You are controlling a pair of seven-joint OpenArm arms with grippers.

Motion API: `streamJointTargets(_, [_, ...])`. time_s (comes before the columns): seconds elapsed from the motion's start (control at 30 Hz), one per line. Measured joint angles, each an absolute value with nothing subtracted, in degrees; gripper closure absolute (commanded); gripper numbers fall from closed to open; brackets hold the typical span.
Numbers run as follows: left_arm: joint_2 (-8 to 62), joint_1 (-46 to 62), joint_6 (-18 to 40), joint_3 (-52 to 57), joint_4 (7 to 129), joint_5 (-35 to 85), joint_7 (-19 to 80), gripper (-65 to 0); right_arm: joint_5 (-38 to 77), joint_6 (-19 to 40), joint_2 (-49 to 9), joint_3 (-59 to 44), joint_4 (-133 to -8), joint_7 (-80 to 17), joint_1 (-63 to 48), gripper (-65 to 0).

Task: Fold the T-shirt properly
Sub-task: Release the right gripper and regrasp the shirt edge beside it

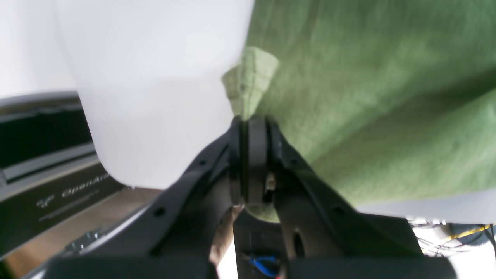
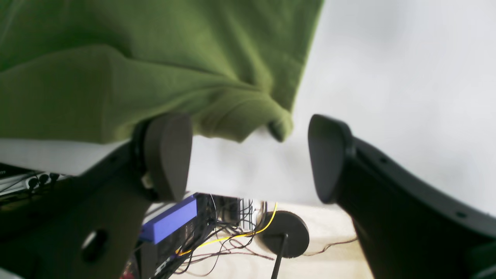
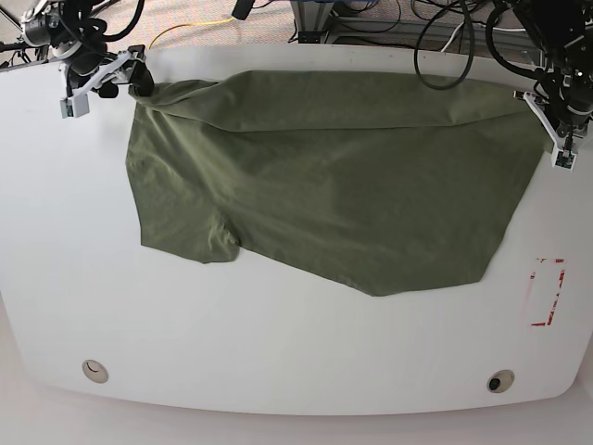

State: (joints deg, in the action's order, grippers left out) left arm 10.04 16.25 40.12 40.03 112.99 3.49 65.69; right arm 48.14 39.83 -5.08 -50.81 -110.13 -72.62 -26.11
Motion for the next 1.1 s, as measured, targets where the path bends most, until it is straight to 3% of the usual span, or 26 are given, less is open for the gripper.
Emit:
streamJointTargets(0.17, [9.9,17.3,40.1,39.8,112.9,3.2,64.7,0.0,54.0,39.9,-5.6,-56.9,-107.9,-76.1,-22.9,-43.8])
streamJointTargets(0.5, [9.9,17.3,40.1,39.8,112.9,3.3,64.4,0.0,50.0,39.8,-7.4,-56.5,-92.5,-77.0,-12.7,-43.8])
streamJointTargets(0.9, [10.0,17.3,40.1,39.8,112.9,3.6,64.4,0.0,49.4,39.9,-7.2,-48.6,-86.8,-74.8,-6.9,-43.8])
streamJointTargets(1.1, [10.0,17.3,40.1,39.9,112.9,3.3,64.4,0.0,49.7,39.9,-7.3,-44.1,-86.8,-69.4,-6.7,-43.8])
